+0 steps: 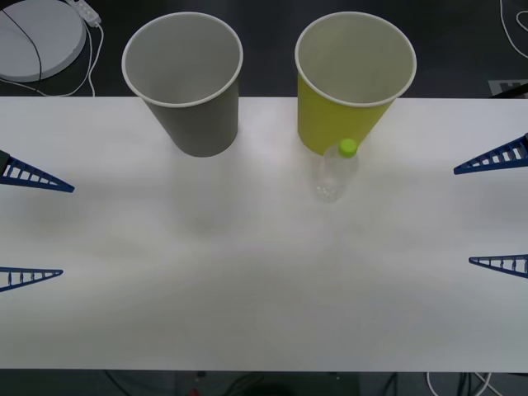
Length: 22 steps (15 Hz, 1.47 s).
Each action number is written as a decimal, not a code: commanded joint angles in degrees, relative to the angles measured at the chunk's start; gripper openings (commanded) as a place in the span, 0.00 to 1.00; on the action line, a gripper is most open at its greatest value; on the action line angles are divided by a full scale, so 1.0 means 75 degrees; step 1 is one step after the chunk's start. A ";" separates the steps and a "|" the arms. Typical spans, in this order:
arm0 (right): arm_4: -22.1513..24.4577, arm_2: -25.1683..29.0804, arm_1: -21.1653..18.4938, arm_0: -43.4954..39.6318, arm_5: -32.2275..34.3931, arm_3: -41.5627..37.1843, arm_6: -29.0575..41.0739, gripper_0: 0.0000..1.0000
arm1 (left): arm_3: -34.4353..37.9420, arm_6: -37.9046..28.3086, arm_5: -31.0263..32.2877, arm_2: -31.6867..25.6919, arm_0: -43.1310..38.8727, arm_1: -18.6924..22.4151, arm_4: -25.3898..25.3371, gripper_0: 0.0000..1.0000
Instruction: Put the can into the green bin and the plastic bottle into the gray bin
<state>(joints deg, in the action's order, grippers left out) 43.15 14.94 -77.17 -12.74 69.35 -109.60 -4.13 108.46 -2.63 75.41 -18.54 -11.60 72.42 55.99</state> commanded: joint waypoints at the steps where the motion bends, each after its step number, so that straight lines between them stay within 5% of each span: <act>1: 0.0000 0.0000 0.0000 0.0000 0.0000 0.0000 0.0000 1.00 | 0.0000 0.0000 0.0000 0.0000 0.0000 0.0000 0.0000 1.00; 11: 0.0141 0.0352 0.0867 -0.0281 -0.0070 -0.0035 0.0105 1.00 | 0.0000 0.0000 0.0000 0.0000 0.0000 0.0000 0.0000 1.00; 22: 0.0539 0.0352 0.0926 -0.2133 -0.3059 -0.1266 0.0105 1.00 | 0.0000 0.0000 0.0000 0.0000 0.0000 0.0000 0.0000 1.00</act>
<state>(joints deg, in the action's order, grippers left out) 47.19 17.58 -70.22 -27.73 47.90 -118.57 -3.41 108.46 -2.64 75.42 -18.54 -11.60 72.42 55.99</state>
